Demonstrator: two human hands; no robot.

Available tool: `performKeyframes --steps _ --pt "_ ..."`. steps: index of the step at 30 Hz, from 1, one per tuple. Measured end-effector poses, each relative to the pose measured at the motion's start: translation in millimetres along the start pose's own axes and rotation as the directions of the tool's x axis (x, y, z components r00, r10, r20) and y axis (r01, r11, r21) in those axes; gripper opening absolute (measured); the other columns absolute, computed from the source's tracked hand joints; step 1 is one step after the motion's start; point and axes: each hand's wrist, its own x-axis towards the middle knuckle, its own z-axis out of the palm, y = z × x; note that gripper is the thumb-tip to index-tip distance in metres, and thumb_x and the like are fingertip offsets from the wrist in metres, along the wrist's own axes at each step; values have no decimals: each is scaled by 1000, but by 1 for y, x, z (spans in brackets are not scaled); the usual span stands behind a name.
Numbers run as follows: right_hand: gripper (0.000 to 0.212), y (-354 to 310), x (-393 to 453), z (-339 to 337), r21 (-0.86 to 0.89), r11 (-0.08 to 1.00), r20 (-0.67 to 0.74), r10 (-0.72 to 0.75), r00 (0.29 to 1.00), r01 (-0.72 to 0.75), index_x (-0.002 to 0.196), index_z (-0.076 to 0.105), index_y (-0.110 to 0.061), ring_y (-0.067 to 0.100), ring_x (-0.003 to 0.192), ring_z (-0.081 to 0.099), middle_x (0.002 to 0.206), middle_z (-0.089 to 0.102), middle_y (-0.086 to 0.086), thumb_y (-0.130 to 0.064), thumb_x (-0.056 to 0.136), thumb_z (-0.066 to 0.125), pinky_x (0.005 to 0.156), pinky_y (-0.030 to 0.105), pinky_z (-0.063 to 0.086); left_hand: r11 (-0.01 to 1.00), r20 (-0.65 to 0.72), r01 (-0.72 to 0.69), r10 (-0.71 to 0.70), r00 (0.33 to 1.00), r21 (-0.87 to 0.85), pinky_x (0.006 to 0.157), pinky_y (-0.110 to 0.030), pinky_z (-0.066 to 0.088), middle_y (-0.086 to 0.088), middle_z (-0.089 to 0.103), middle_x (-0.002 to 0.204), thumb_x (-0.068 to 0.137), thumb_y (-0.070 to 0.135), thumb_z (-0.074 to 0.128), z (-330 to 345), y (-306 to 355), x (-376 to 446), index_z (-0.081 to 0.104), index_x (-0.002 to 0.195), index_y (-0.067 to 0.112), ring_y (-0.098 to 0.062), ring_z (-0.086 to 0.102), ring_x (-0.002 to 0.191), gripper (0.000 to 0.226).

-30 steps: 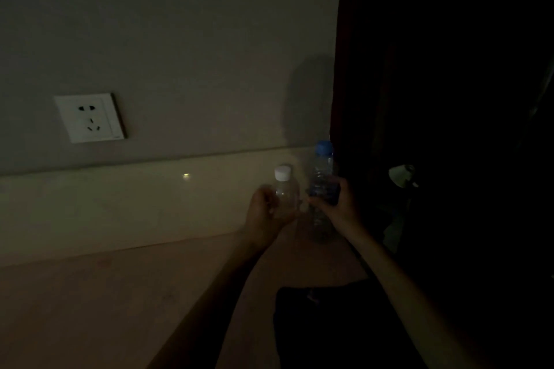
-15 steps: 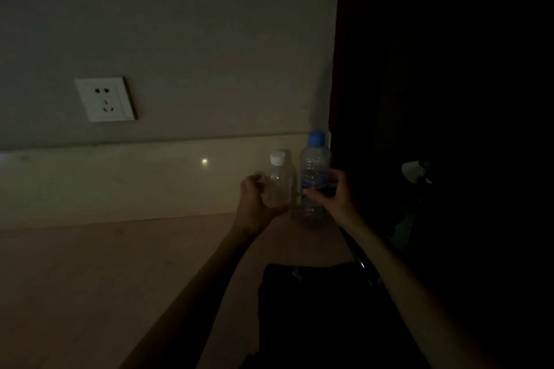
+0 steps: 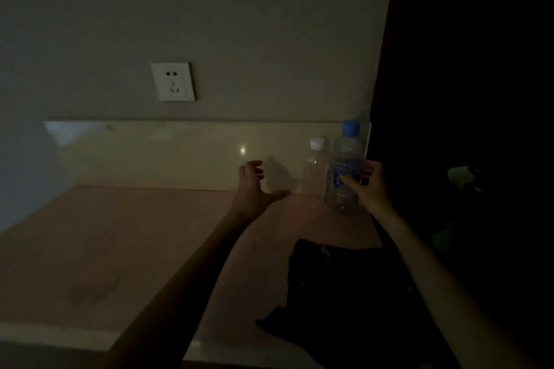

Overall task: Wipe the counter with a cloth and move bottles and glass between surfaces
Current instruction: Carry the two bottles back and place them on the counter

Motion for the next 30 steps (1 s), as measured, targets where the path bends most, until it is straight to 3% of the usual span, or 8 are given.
performKeyframes --steps 5,10,14,18,20,22,26,30 --pt "51 -1 2 2 -28 999 -16 32 999 -32 126 42 10 27 101 55 125 54 26 1 83 68 62 0 41 1000 -11 21 -21 1000 8 97 -35 51 -9 33 140 69 26 87 -21 -5 -10 32 142 6 -14 48 114 94" --pt "49 -5 -1 4 -19 998 -7 63 998 -63 125 42 11 26 101 55 124 55 28 2 83 67 83 30 42 999 1 35 -35 999 10 94 -30 50 -8 33 140 70 28 87 -34 -11 -16 31 143 6 -16 49 117 94" --pt "57 -8 -5 4 -8 997 -47 78 996 -78 126 39 11 33 109 56 127 53 26 4 79 71 80 24 47 999 4 31 -31 1000 23 92 -27 49 -7 35 137 72 30 85 -40 -13 -19 34 142 7 -15 49 116 90" --pt "58 -21 -23 8 79 994 -118 85 989 -76 125 42 3 32 109 57 127 53 22 -8 79 75 89 35 48 1000 0 27 -27 1000 -7 96 -35 53 -6 37 135 77 30 82 -46 -15 -26 39 139 8 -19 52 121 79" --pt "58 -34 -43 21 88 996 -120 41 992 -30 120 49 -6 25 103 60 121 58 16 -30 75 77 91 41 52 999 -13 26 -27 1000 -21 95 -33 54 -6 39 135 79 30 79 -55 -15 -35 44 136 11 -17 54 121 69" --pt "57 -49 -69 42 131 991 -69 4 998 6 113 54 -18 22 102 61 116 61 8 -50 69 71 90 45 52 999 -51 28 -30 998 -33 87 -24 54 -6 43 133 82 29 77 -69 -12 -50 49 130 14 -15 56 118 57" --pt "30 -95 -154 102 246 969 138 -65 988 29 106 55 -30 13 105 58 114 61 -5 -43 82 67 84 30 52 997 -206 -2 -13 978 -72 77 -11 52 -4 53 129 85 27 74 -123 -12 -106 54 119 19 -9 58 117 40" --pt "16 -121 -266 160 397 913 526 -146 838 -90 103 56 -39 1 96 63 104 64 -15 -40 89 63 81 27 55 990 -542 56 -117 832 -128 78 -18 54 2 66 111 90 18 69 -186 -37 -211 59 114 10 -3 63 102 26"
